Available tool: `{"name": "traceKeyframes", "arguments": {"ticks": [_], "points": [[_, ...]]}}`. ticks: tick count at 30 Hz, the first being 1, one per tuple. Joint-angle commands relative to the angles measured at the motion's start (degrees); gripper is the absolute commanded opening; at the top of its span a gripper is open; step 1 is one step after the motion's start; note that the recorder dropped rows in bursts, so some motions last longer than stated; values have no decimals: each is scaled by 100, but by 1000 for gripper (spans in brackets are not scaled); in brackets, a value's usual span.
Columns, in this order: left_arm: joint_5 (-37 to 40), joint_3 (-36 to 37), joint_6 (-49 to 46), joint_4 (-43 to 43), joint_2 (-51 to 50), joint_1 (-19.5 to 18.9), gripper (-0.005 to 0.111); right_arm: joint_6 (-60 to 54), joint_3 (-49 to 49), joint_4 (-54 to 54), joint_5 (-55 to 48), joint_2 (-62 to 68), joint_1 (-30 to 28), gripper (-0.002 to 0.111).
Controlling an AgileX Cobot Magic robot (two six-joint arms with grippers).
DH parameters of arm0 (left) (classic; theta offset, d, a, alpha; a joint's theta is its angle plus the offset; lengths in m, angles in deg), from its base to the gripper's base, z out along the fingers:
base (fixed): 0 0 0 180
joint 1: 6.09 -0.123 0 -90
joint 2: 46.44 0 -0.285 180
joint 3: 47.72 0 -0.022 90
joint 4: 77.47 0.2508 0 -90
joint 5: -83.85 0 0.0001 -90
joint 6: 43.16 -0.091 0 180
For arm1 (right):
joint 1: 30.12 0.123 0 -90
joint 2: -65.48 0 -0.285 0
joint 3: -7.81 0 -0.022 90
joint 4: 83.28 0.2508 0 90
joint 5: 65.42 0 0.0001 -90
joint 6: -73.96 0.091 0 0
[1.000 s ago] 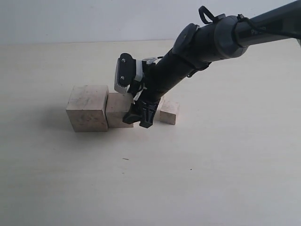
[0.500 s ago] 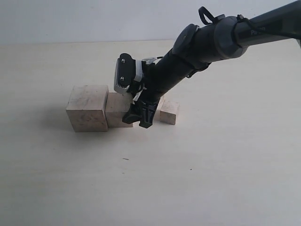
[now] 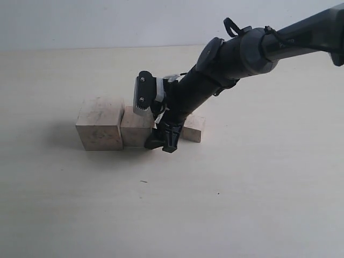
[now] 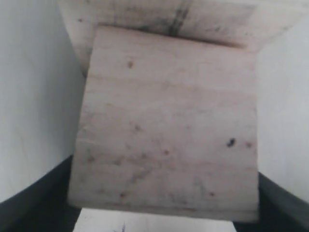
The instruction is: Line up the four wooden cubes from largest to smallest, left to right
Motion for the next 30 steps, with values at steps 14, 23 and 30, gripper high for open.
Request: {"name": "traceKeyframes", "arguments": {"ticks": [14,23,30], "points": [[-68,21,-7,11,28,28,0,-83,69,-304,147,-477,-11,76],[-68,21,-7,11,28,28,0,1217,69,-644,-225,-1258,-11,76],[-68,21,-7,11,28,28,0,3390,69,-1839,-379,-1643,-11,75]]}}
